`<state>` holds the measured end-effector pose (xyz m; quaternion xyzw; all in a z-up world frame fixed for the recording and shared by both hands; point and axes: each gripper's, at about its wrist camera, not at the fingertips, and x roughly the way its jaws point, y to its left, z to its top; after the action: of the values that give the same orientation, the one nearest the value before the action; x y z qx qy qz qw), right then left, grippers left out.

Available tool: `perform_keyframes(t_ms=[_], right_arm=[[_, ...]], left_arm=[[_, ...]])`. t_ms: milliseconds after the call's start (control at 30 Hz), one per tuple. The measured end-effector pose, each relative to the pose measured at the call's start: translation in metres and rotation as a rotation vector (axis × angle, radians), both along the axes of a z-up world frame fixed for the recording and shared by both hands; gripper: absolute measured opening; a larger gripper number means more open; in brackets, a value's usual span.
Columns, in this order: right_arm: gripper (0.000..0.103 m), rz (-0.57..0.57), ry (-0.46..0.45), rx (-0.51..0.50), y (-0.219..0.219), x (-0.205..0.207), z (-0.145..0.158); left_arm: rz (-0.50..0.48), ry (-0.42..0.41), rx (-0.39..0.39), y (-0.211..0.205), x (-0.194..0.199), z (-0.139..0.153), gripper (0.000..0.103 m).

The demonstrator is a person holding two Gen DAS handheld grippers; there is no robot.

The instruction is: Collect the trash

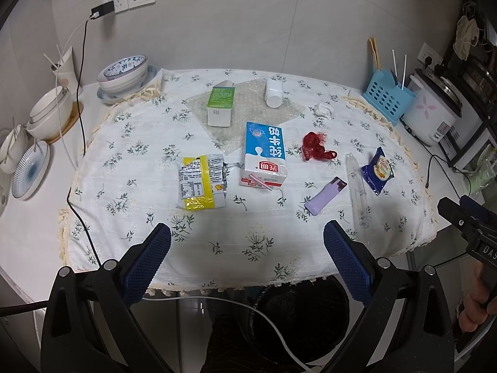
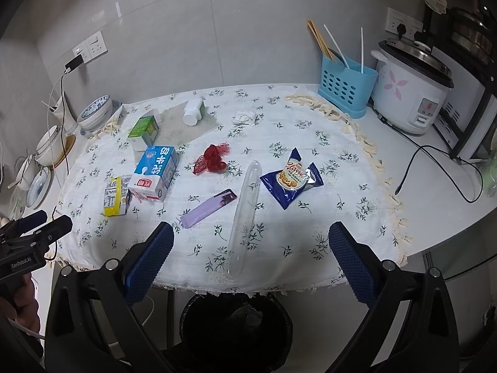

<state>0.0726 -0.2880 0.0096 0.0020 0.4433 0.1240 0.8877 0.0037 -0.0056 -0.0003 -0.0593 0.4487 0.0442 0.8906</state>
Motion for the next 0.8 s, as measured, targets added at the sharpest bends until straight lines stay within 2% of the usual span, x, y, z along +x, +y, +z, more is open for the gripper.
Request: perform_keyframes(t_ms=[167,400,600,800], right_arm=[[0.095,0.005,0.007,-0.004,0.003,0.003,-0.003],[0.095,0.019,0.045,-0.025,0.02,0.023,-0.018],[0.095,0.033,0.094,-0.05,0.038,0.045,-0.037],[0.091,0.023,0.17,-0.069,0.053,0.069,-0.065]], left_arm=[[0.0,-0.01,0.005,0.0,0.003,0.001,0.096],[0.028,0.034,0.007,0.021,0.027,-0.013,0.096],[0.061,0.074,-0.013,0.05,0.055,-0.036,0.095],[0.086,0.168,0.0,0.078,0.084,-0.07,0.093]])
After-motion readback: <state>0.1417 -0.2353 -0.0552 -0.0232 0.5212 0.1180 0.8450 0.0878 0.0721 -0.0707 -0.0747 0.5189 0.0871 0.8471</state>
